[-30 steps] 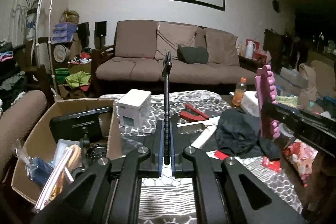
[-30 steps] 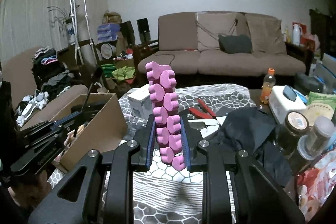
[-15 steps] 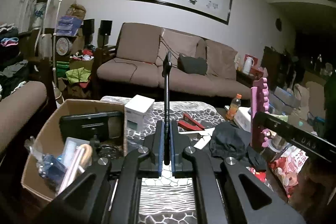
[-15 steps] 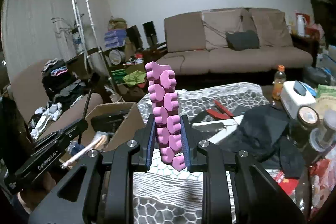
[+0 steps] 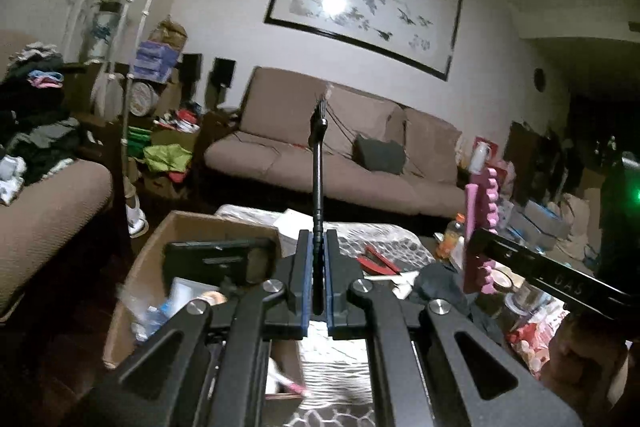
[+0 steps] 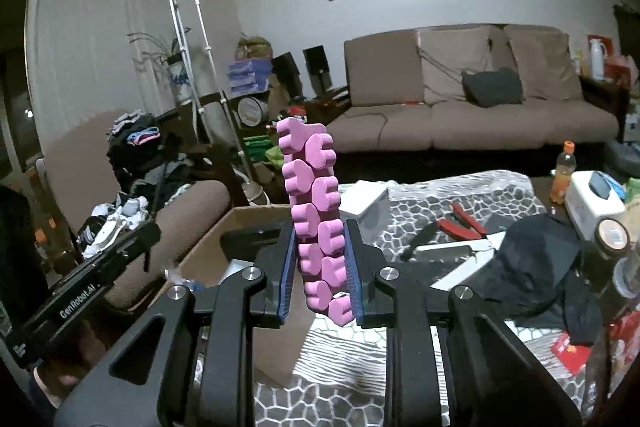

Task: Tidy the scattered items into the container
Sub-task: 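Carry the pink foam separator with the right tool toward the cardboard box, then lower the pink separator into the box and open the right tool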

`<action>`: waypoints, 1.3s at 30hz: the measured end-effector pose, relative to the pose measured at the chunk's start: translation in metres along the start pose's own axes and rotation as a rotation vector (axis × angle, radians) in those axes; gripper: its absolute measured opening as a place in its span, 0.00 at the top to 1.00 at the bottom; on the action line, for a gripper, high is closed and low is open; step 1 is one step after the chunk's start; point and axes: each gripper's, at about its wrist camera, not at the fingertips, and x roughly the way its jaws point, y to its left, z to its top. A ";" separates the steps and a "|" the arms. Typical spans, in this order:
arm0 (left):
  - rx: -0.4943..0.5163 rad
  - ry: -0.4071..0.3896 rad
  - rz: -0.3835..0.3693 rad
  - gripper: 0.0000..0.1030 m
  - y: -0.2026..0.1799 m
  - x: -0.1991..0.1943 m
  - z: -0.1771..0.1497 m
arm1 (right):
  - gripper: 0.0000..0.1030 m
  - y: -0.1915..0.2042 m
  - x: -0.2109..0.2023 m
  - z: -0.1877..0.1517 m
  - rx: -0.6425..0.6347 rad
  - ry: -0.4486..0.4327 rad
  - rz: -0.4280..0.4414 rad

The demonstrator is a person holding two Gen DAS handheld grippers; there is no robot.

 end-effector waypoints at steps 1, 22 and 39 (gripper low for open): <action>-0.003 -0.003 0.016 0.95 0.006 -0.003 0.002 | 0.79 0.003 0.000 0.001 -0.002 -0.002 0.002; 0.008 0.195 0.214 0.95 0.090 0.014 -0.021 | 0.79 0.077 0.099 -0.040 -0.021 0.211 0.224; 0.002 0.376 0.291 0.95 0.101 0.079 -0.039 | 0.77 0.084 0.191 -0.061 0.013 0.448 0.257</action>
